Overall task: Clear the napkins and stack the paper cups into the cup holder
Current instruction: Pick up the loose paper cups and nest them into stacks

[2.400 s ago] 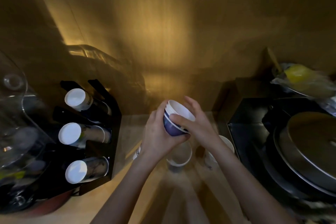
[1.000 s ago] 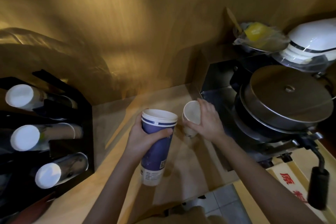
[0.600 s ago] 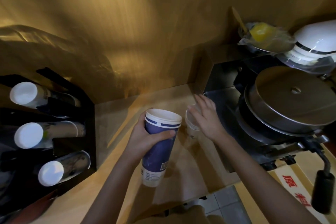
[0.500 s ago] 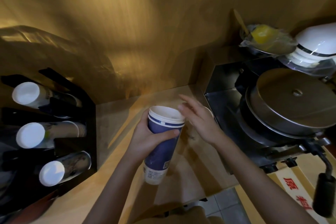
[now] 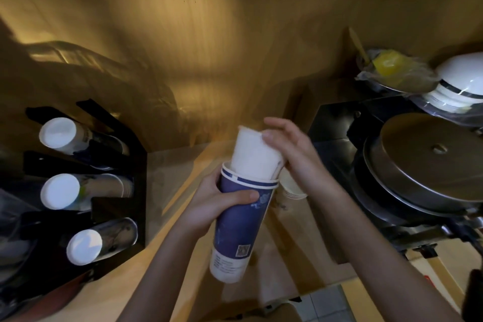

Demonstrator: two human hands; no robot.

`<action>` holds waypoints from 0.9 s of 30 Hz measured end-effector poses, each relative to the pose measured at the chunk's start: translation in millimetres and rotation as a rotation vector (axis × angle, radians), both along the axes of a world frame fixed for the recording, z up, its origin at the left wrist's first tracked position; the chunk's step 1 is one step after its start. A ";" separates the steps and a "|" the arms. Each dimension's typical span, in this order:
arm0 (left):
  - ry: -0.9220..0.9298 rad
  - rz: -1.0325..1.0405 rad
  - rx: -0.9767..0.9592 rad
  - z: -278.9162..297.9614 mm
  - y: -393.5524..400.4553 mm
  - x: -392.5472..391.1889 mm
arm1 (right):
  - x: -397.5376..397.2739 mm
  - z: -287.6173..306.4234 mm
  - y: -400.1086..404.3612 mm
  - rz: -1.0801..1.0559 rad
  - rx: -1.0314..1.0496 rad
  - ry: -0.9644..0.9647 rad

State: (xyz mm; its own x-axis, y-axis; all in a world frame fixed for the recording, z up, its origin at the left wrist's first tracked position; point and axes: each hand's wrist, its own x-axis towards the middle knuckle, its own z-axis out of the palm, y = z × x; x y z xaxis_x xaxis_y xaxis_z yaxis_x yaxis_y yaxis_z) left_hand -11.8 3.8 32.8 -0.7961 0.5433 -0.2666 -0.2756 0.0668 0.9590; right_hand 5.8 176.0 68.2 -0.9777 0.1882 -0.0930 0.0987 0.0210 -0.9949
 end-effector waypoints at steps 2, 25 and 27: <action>-0.044 0.001 0.008 -2.6 -1.6 1.4 | -5.6 8.3 11.5 -0.049 -0.025 -0.002; -0.276 0.266 0.022 -19.8 -7.2 2.0 | 29.9 -69.4 57.5 -0.585 0.473 0.037; -0.288 0.275 0.015 -23.2 -6.6 4.0 | 29.7 -89.2 48.8 -0.532 0.540 -0.014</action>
State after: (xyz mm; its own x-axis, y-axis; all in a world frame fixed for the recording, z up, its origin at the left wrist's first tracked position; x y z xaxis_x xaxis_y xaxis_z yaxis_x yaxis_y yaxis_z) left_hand -7.8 -2.9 9.6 -0.8062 0.3254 -0.4942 -0.5393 -0.0603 0.8400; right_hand 35.5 224.8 -20.9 -0.7416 0.6572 0.1345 0.2439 0.4509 -0.8586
